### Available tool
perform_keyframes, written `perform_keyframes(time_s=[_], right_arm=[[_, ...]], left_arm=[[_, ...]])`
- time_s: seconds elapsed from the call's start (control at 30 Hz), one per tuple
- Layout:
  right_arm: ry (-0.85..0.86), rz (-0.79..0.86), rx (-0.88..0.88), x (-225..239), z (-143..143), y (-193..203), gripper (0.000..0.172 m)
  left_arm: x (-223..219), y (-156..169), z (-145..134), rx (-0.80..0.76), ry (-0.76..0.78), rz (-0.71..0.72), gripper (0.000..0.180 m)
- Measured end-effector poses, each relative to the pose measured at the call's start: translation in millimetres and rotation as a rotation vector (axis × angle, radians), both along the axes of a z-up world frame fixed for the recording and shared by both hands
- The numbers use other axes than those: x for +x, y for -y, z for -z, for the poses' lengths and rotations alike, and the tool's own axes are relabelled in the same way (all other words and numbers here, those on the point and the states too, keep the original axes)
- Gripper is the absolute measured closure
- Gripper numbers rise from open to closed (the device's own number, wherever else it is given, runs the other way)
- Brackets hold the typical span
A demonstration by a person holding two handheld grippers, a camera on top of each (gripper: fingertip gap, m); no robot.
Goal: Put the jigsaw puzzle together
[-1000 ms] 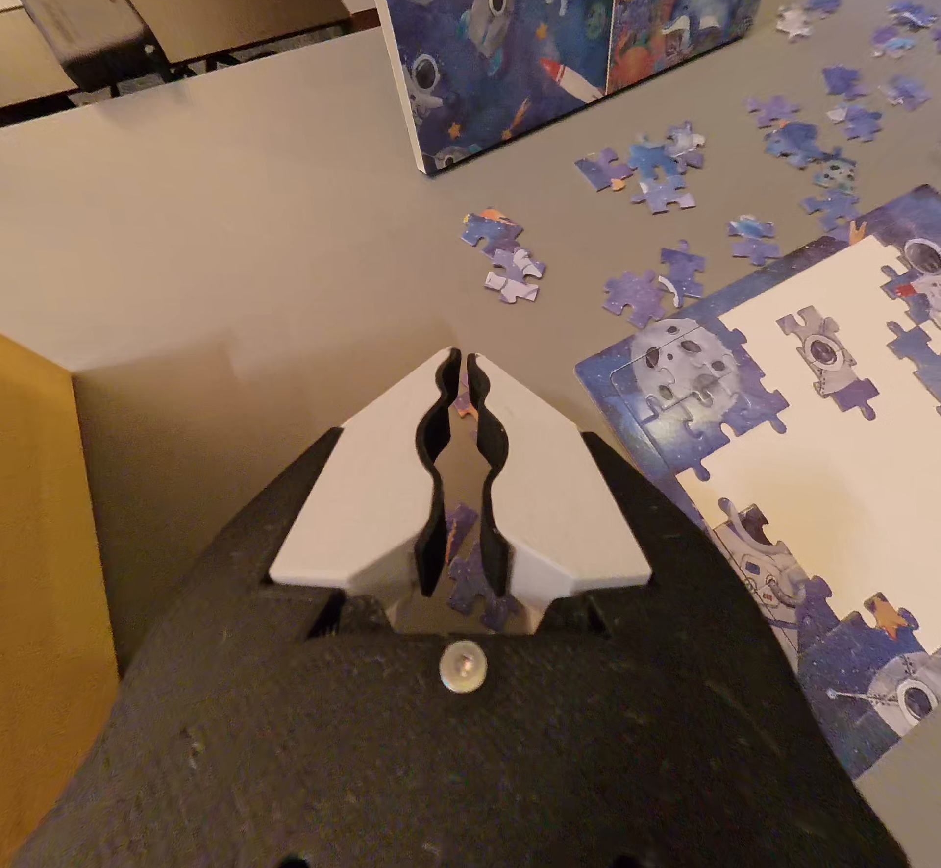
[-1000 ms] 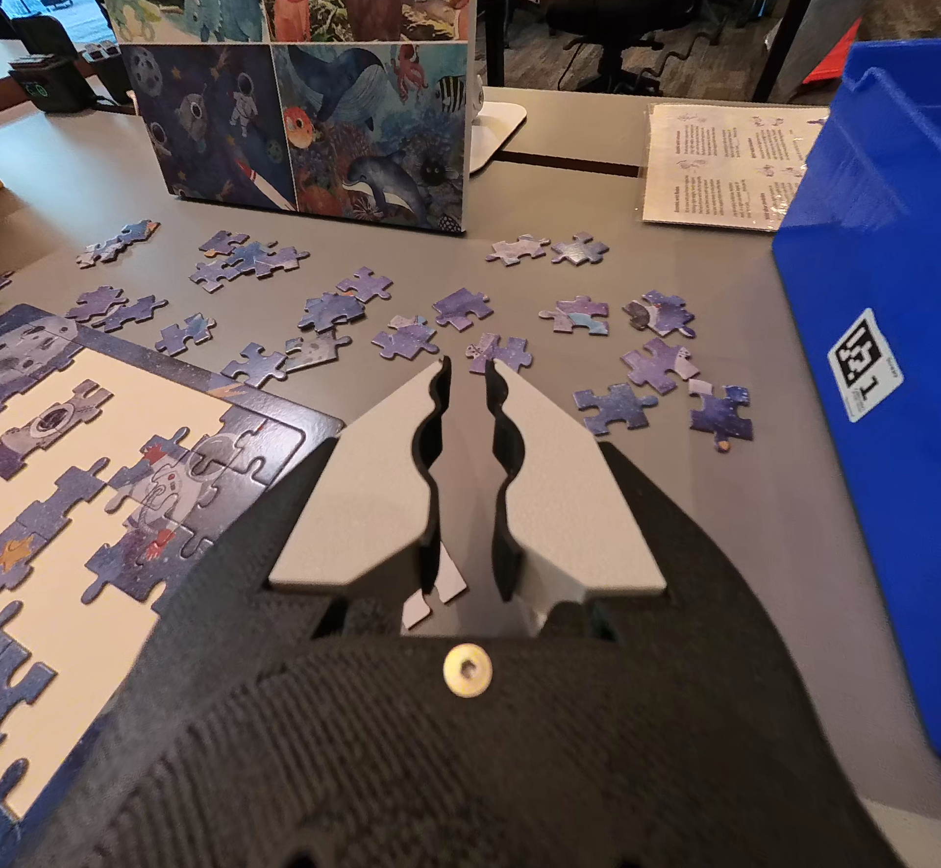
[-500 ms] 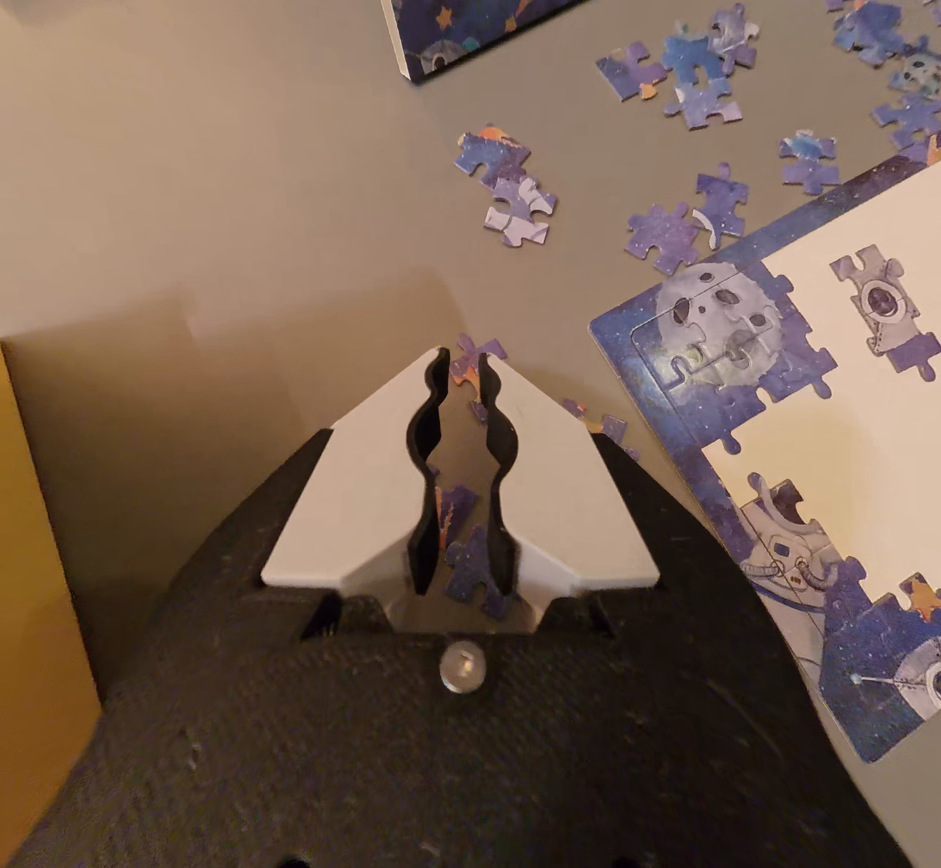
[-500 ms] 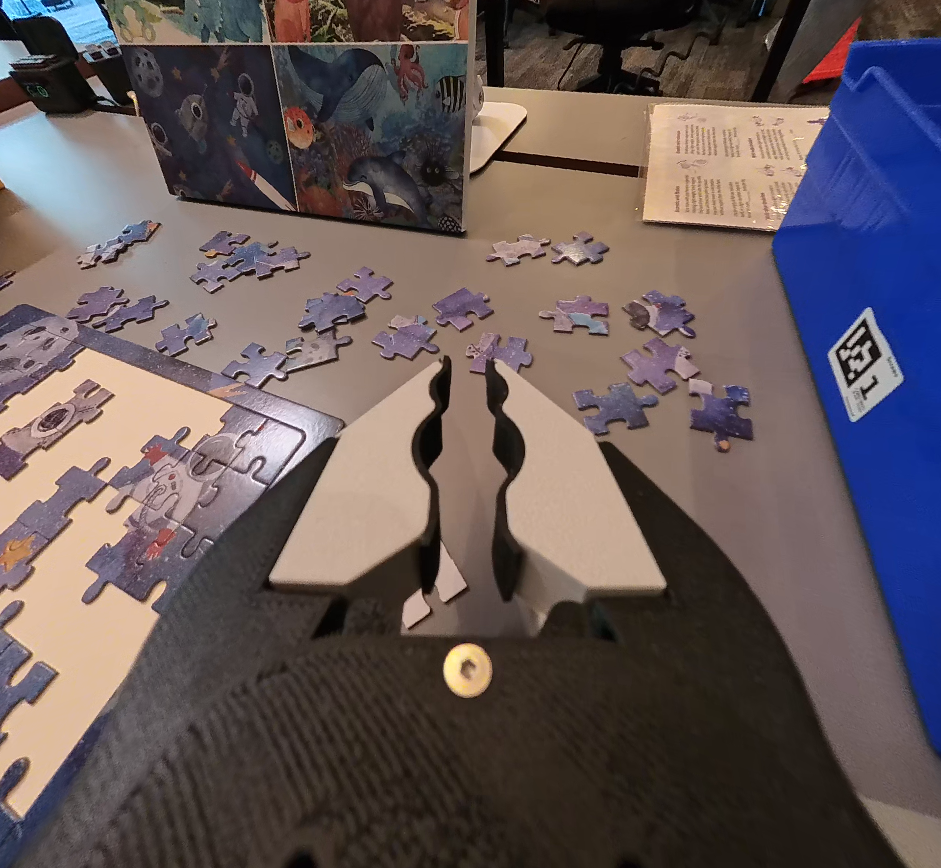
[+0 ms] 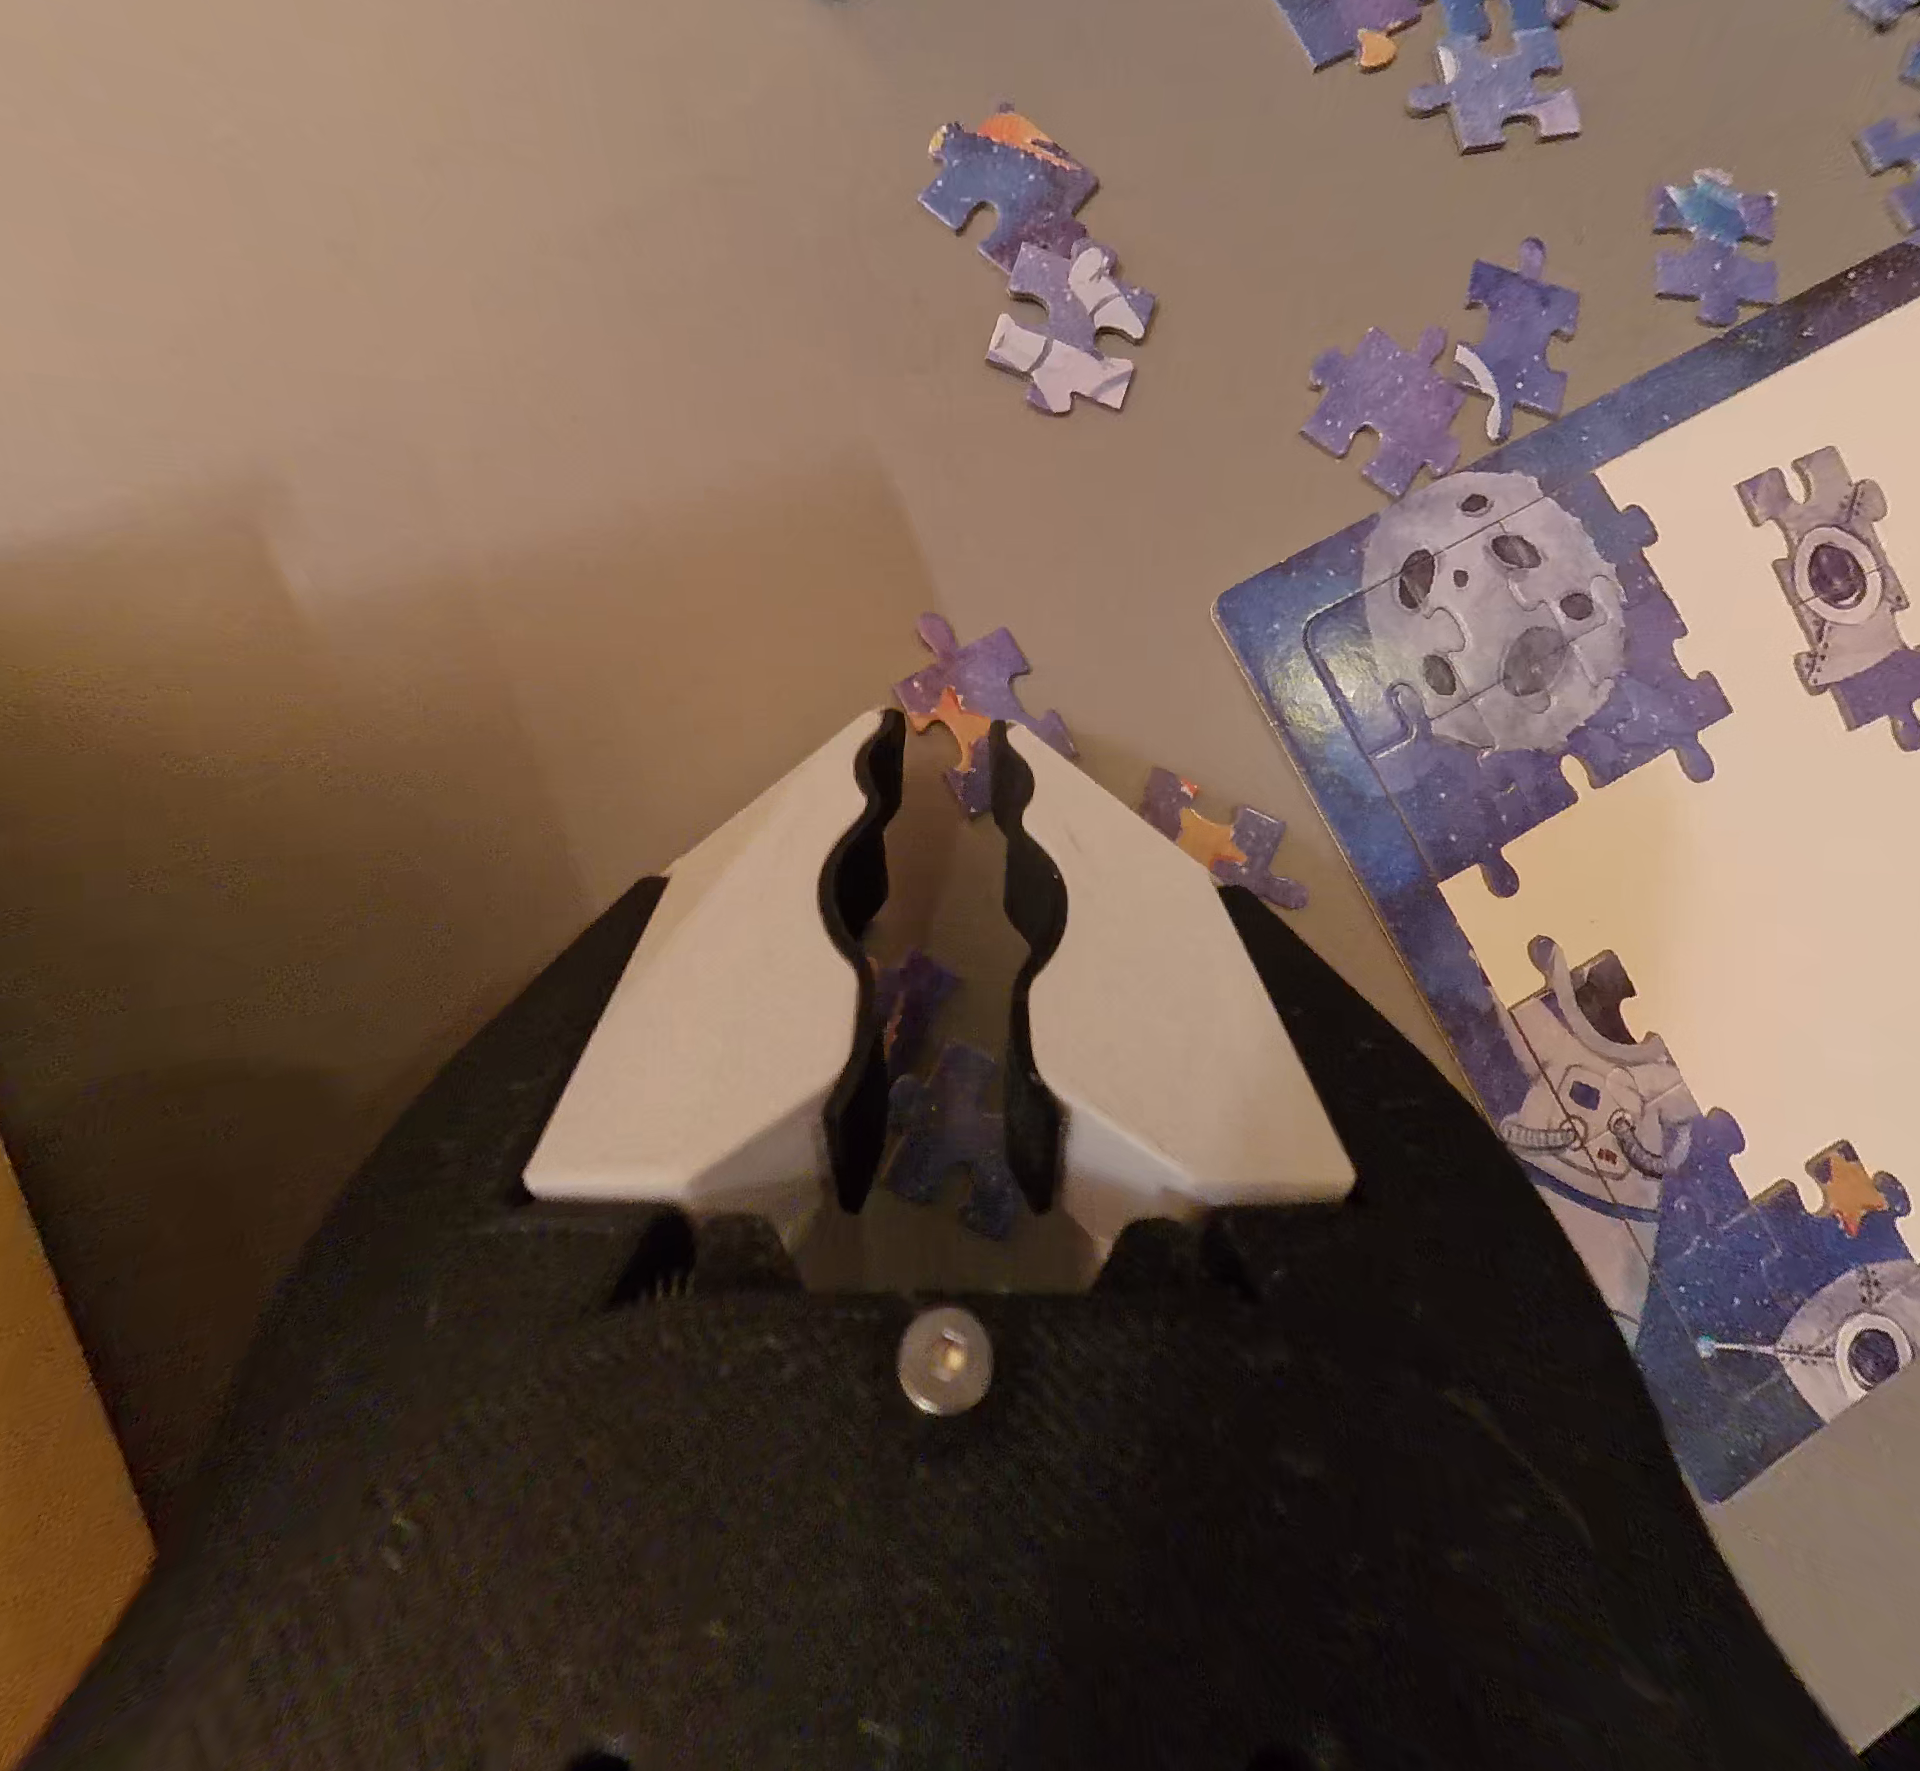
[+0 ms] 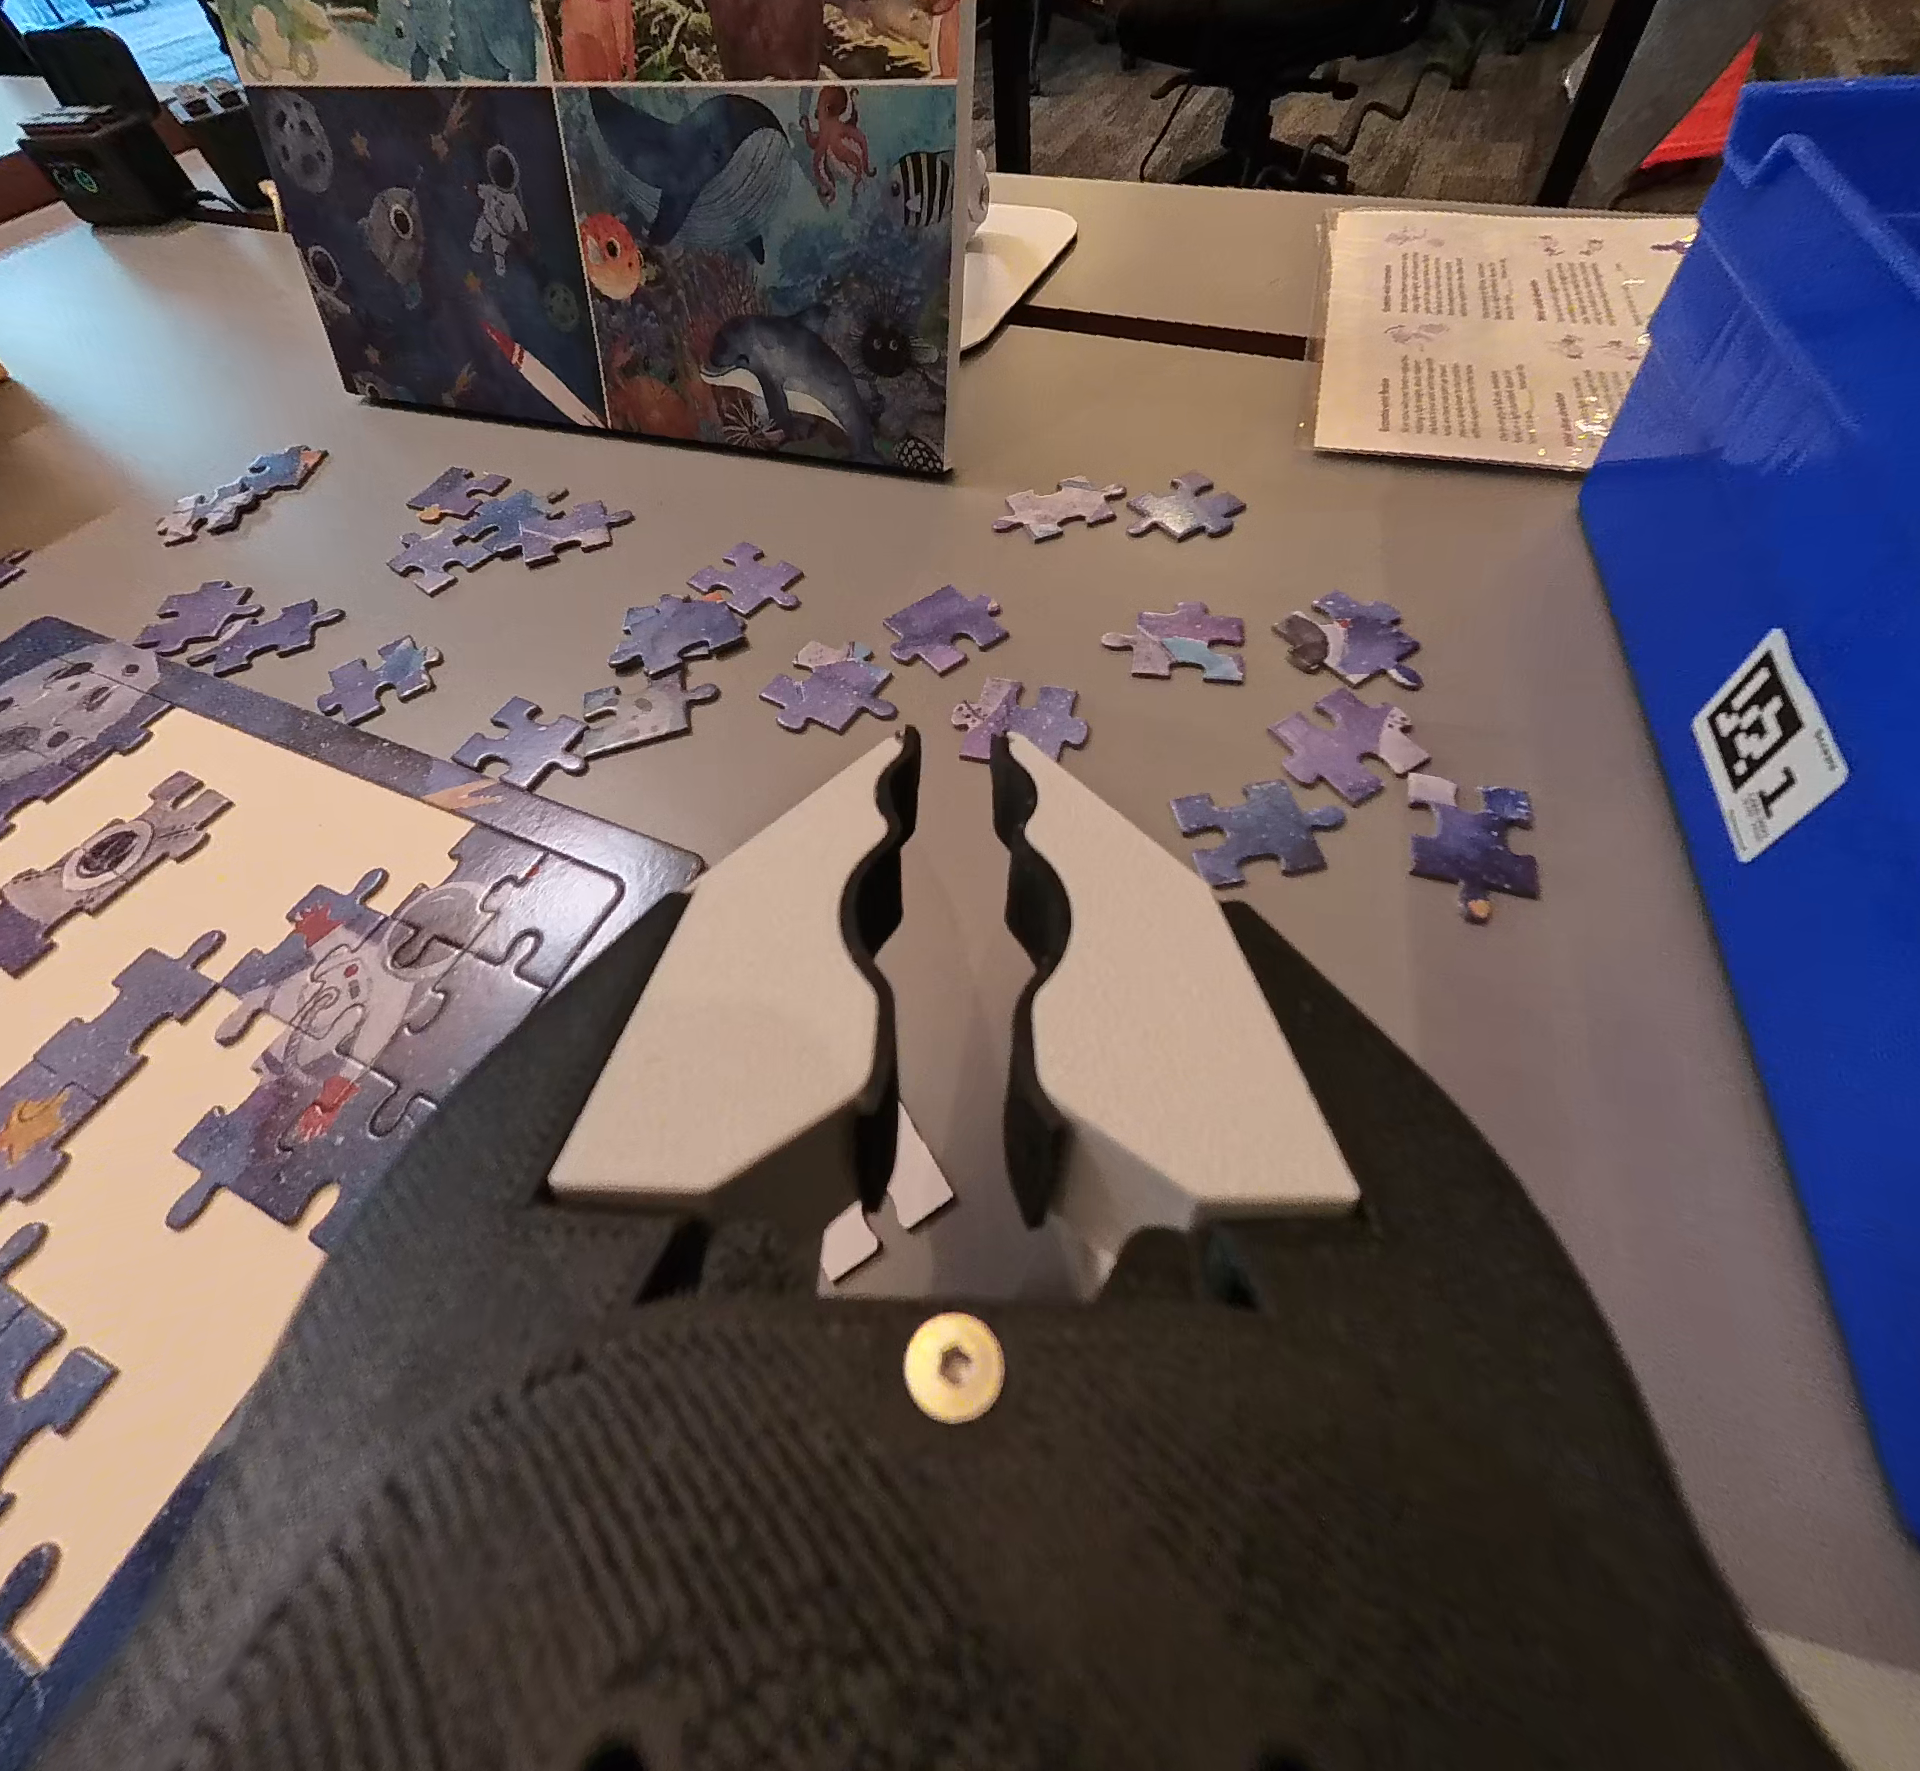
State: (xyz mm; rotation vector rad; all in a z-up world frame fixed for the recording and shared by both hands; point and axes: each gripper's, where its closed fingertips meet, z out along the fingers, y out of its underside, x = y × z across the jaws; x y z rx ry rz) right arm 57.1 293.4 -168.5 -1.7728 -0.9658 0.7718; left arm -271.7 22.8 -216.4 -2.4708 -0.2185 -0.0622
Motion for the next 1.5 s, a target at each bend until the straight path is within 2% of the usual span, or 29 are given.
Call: perform_keyframes(time_s=[0.57,0.83,1.0,1.27,1.5], right_arm=[[0.003,-0.001,0.0,-0.2,0.2,0.2,0.16],[0.005,-0.002,0.0,-0.3,0.6,0.2,0.16],[0.006,-0.002,0.0,-0.5,0.7,0.3,0.16],[0.008,-0.003,0.002,-0.6,0.8,0.6,0.16],[0.009,-0.005,0.0,-0.9,1.2,0.7,0.16]], left_arm=[[7.1,9.7,6.6,-0.073,0.015,0.03,0.164],[5.6,20.0,6.0,-0.108,-0.007,0.044,0.172],[8.3,23.8,5.8,-0.127,-0.037,0.079,0.164],[9.3,10.0,10.1,-0.093,-0.112,0.112,0.161],[12.1,6.2,11.6,-0.04,-0.031,0.115,0.161]])
